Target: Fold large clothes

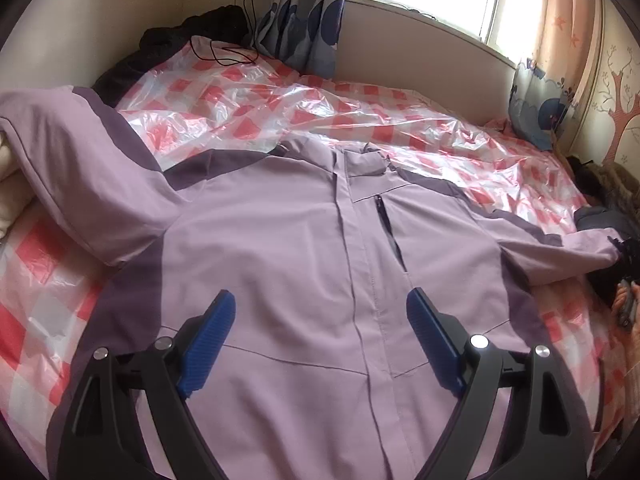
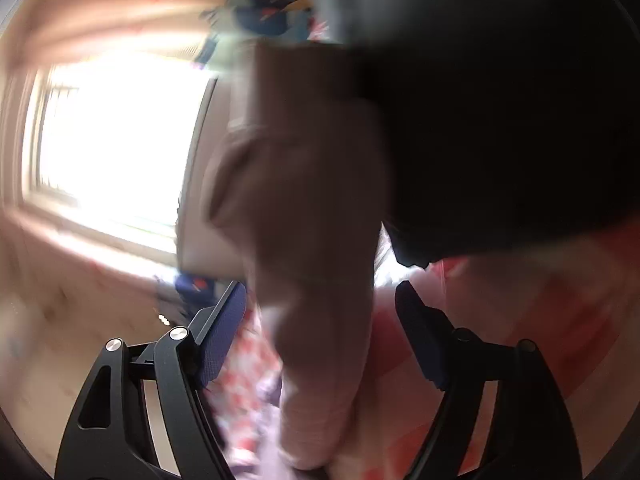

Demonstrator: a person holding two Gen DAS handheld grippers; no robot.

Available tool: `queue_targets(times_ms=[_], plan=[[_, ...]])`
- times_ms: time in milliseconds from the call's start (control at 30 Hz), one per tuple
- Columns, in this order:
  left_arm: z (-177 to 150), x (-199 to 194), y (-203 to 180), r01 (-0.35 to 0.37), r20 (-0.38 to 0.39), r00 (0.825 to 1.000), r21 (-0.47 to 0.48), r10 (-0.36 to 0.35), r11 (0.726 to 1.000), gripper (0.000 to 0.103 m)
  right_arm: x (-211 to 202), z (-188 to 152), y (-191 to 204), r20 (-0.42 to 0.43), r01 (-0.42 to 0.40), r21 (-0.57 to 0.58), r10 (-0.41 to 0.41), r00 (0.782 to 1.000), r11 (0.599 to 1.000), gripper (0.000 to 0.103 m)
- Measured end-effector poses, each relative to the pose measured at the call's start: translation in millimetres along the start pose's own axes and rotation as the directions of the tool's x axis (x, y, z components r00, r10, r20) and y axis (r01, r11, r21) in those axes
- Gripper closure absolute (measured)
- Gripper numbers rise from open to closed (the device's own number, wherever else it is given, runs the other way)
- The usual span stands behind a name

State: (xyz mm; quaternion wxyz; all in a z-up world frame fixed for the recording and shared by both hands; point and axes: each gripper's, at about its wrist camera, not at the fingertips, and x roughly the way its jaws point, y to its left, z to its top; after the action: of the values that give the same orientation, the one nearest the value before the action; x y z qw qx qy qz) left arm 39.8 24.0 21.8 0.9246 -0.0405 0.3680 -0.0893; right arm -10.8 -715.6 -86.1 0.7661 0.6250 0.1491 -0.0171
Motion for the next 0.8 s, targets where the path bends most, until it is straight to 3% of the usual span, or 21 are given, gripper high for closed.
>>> queue_targets(times_ms=[333,467,500,533,567,600,633,800], plan=[[-9,-2,2,-0.129,0.032,0.991,0.086,0.126,0.988,0.019,5,-8,1,0.017,0.057,-0.070,-0.056,0.998,0.996,0.029],[-11,-1,6,-0.138,0.041,0.990,0.090,0.135,0.986,0.016,6,10,17,0.037,0.086,-0.111,-0.083,0.996,0.990,0.030],[-12,-1,6,-0.142,0.043,0.989,0.092,0.138,0.986,0.016,6,12,18,0.041,0.089,-0.123,-0.084,0.996,0.988,0.038],[-12,-1,6,-0.151,0.045,0.988,0.098,0.148,0.984,0.015,5,13,21,0.044,0.086,-0.143,-0.080,0.996,0.986,0.054],[-12,-1,6,-0.161,0.048,0.986,0.104,0.157,0.981,0.015,5,15,25,0.041,0.093,-0.159,-0.087,0.995,0.983,0.061],[-12,-1,5,-0.166,0.049,0.986,0.107,0.161,0.980,0.015,3,16,27,0.042,0.100,-0.173,-0.094,0.995,0.980,0.079],[-12,-1,5,-0.167,0.049,0.985,0.108,0.163,0.980,0.015,3,18,30,0.044,0.103,-0.184,-0.097,0.994,0.978,0.084],[-12,-3,4,-0.155,0.052,0.987,0.101,0.151,0.983,0.015,4,8,76,0.088,0.085,-0.311,-0.061,0.994,0.947,0.089]])
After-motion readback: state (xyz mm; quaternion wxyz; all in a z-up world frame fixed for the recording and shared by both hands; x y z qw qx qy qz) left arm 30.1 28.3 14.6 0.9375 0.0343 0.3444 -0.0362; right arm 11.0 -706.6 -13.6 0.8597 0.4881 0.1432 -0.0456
